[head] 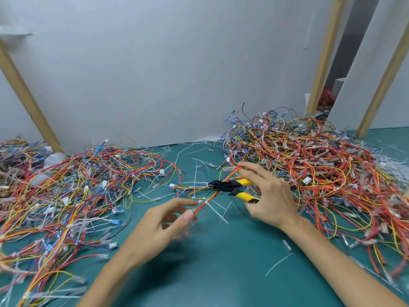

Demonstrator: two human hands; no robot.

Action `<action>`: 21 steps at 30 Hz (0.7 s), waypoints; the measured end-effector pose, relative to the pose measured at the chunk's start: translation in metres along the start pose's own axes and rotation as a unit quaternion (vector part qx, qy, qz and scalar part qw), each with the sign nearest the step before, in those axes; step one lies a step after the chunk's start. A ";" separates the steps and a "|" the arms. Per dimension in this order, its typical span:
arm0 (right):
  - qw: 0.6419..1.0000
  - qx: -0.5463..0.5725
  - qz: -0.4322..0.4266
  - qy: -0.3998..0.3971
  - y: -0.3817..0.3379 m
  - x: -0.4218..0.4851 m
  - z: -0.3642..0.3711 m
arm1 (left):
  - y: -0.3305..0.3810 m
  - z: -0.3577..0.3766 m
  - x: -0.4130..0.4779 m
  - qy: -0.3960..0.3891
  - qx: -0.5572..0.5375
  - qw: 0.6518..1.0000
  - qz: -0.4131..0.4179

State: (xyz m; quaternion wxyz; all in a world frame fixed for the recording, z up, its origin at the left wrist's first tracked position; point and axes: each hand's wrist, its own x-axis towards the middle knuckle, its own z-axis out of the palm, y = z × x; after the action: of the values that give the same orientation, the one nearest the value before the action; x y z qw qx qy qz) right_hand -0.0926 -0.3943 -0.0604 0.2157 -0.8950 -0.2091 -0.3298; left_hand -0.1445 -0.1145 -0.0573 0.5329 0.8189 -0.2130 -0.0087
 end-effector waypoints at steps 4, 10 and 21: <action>1.000 0.002 -0.013 -0.012 -0.004 -0.002 0.002 | 0.000 0.014 -0.001 0.033 0.067 0.997 0.031; 0.999 0.018 -0.020 -0.017 -0.005 -0.003 0.002 | -0.003 0.035 0.000 0.091 0.092 0.991 0.027; 0.987 0.155 0.003 0.034 -0.003 0.000 -0.001 | -0.010 0.030 0.001 0.152 0.192 0.969 0.016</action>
State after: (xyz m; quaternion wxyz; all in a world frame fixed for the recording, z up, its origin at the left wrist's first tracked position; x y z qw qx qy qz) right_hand -0.0949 -0.3922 -0.0590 0.3596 -0.8394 -0.2477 -0.3235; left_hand -0.1475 -0.1371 -0.0784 0.3921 0.8940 -0.1398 0.1656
